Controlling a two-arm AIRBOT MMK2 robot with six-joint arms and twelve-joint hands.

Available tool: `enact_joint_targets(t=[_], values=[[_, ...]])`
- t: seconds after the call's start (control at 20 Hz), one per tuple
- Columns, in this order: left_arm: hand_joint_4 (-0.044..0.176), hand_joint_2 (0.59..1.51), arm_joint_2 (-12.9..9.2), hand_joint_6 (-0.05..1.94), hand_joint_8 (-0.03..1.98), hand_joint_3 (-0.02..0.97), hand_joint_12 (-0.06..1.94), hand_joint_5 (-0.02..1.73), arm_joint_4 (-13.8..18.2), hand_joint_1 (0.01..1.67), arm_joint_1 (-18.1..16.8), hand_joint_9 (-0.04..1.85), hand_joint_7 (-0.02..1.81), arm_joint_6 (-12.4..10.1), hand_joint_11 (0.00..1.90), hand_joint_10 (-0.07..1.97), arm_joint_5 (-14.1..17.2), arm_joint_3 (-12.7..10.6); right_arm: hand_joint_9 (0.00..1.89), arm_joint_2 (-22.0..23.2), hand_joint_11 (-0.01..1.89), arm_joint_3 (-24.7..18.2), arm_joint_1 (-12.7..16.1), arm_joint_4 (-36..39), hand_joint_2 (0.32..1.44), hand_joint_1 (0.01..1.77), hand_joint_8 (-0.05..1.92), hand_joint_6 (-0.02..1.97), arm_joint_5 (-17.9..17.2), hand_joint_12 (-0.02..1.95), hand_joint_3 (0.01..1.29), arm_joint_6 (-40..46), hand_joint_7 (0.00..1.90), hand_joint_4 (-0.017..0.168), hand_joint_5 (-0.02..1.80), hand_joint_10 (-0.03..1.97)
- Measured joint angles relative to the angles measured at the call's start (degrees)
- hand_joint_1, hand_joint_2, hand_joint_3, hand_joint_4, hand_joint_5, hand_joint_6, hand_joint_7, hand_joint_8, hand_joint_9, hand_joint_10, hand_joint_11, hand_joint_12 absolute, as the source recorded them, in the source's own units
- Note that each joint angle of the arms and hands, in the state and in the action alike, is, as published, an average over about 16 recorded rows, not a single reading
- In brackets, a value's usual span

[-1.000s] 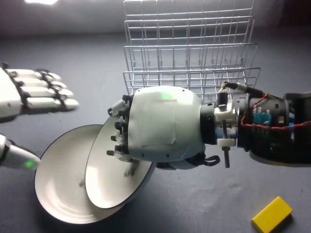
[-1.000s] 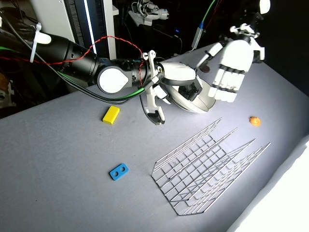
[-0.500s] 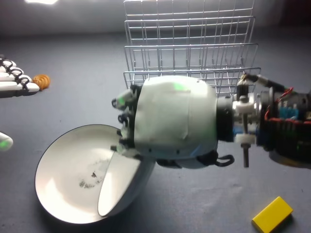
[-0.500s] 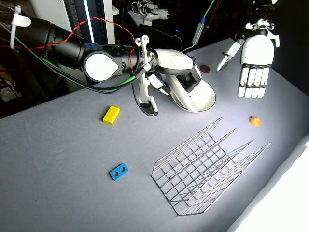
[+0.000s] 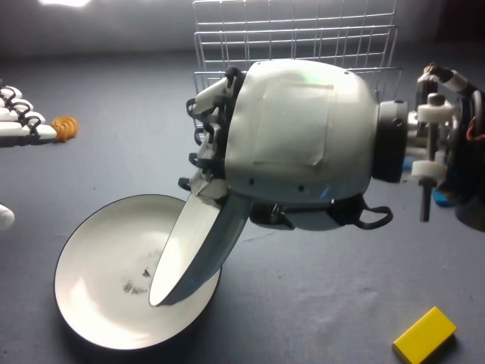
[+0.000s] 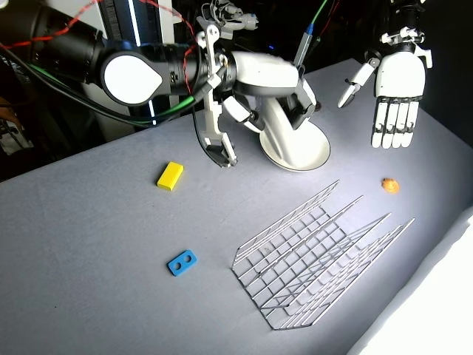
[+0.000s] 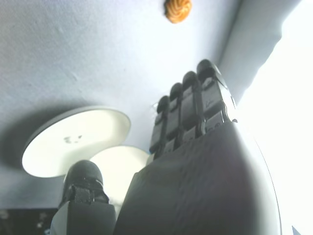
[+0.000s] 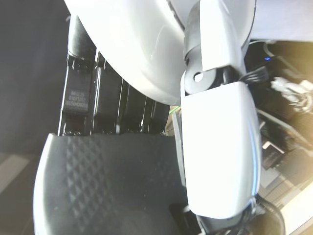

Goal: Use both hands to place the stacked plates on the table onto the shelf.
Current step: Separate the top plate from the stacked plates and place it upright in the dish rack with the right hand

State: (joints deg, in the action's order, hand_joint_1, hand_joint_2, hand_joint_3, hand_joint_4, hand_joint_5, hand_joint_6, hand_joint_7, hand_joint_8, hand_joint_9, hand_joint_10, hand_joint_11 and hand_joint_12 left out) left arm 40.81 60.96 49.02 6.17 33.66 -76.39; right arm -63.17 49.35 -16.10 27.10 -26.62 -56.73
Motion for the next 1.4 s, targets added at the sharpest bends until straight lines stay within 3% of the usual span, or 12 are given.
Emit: enact_joint_targets(t=[0.3,0.6,1.0,1.2,1.4], values=[[0.003,1.127,0.4,0.02,0.01,0.011,0.07,0.06,3.5,0.02,0.5,0.05,0.08,-0.1,0.02,0.01,5.3,-1.8,1.04,2.2,0.69,0.3,3.8,-1.4,0.97,1.24,0.87,0.75,-0.3,1.48,0.01,7.1,1.12,-0.003,1.05,0.78],[0.003,1.127,0.9,0.02,0.01,0.011,0.09,0.05,8.3,0.02,1.2,0.05,0.08,-0.1,0.02,0.01,13.8,-3.0,1.02,3.2,0.69,3.4,8.9,-2.3,0.97,1.24,0.89,0.74,0.6,1.52,0.01,21.2,1.12,-0.004,1.05,0.84],[0.003,1.128,1.5,0.02,0.01,0.011,0.1,0.05,13.9,0.02,1.8,0.05,0.08,-0.1,0.02,0.01,24.3,-1.8,1.01,3.0,0.69,8.7,14.7,-3.9,0.97,1.24,0.93,0.72,3.7,1.55,0.01,38.7,1.11,-0.006,1.04,0.89],[0.003,1.128,1.9,0.02,0.01,0.011,0.1,0.05,16.4,0.02,1.9,0.06,0.08,-0.1,0.02,0.01,26.4,-0.3,1.0,2.4,0.7,11.4,16.5,-5.4,0.97,1.24,0.94,0.69,6.3,1.56,0.01,43.2,1.11,-0.007,1.04,0.91],[0.003,1.129,2.3,0.02,0.01,0.011,0.11,0.05,18.0,0.02,2.4,0.06,0.08,-0.1,0.02,0.01,24.4,1.4,1.0,0.9,0.69,14.3,17.7,-7.2,0.97,1.24,0.95,0.67,9.4,1.56,0.01,44.9,1.11,-0.008,1.04,0.91]])
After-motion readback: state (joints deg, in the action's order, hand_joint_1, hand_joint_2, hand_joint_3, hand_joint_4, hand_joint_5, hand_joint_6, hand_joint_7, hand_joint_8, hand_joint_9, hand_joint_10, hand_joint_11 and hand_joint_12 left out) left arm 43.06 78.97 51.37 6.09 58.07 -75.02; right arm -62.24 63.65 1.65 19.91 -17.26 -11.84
